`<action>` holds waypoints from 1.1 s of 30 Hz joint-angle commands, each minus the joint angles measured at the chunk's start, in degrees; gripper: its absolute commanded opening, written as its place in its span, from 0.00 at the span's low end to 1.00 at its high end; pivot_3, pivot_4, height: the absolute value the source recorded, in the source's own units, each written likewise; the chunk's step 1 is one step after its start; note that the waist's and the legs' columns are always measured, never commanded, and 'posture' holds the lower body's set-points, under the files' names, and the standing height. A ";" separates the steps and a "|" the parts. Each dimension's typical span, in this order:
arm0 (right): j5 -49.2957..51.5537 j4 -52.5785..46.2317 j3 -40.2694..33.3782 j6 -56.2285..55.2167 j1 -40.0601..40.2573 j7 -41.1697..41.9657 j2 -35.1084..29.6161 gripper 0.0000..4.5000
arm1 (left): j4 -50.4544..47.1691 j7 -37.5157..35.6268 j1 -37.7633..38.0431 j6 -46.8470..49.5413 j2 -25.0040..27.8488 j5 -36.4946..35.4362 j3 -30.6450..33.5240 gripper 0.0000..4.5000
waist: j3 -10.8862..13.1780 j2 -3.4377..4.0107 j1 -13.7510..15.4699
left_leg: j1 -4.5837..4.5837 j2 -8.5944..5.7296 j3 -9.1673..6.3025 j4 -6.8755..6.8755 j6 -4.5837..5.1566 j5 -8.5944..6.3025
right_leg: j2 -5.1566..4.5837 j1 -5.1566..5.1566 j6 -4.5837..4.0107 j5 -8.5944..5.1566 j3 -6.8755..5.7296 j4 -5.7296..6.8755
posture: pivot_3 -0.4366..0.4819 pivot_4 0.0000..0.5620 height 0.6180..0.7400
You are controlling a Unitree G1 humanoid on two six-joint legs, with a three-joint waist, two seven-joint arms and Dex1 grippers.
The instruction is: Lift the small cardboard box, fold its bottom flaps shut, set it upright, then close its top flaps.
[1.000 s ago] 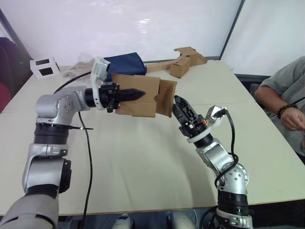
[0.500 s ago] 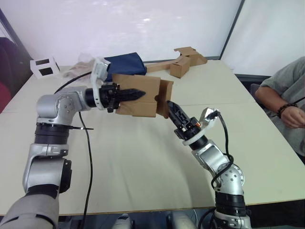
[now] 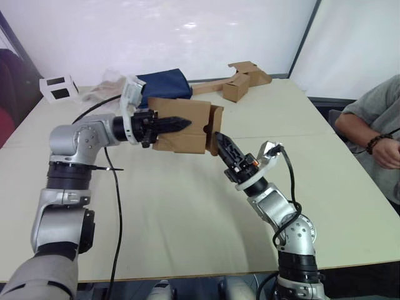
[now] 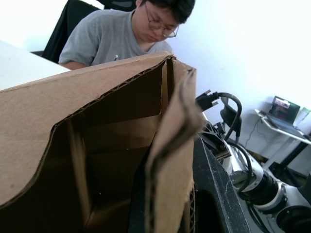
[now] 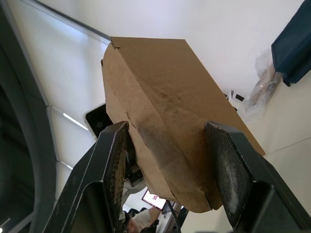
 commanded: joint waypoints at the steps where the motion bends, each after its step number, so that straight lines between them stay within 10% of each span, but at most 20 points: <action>1: 1.20 -2.05 0.51 -0.34 -1.16 -0.33 1.08 0.56 | -0.96 0.07 -0.37 -0.62 0.03 -1.11 1.90 0.00 | 0.00 0.00 -0.03 | 0.00 0.00 0.00 0.00 0.00 0.00 | 0.00 0.00 0.00 0.00 0.00 0.00 | 0.48 0.27 1.00; 33: -3.41 0.15 1.33 -3.53 -3.15 -4.14 4.80 0.51 | -1.74 0.84 0.49 -0.49 -0.31 -1.78 2.67 0.00 | 0.00 0.00 -0.04 | 0.00 0.00 0.00 -0.01 0.00 0.00 | 0.00 -0.02 0.00 0.00 0.00 0.01 | 0.48 0.27 1.00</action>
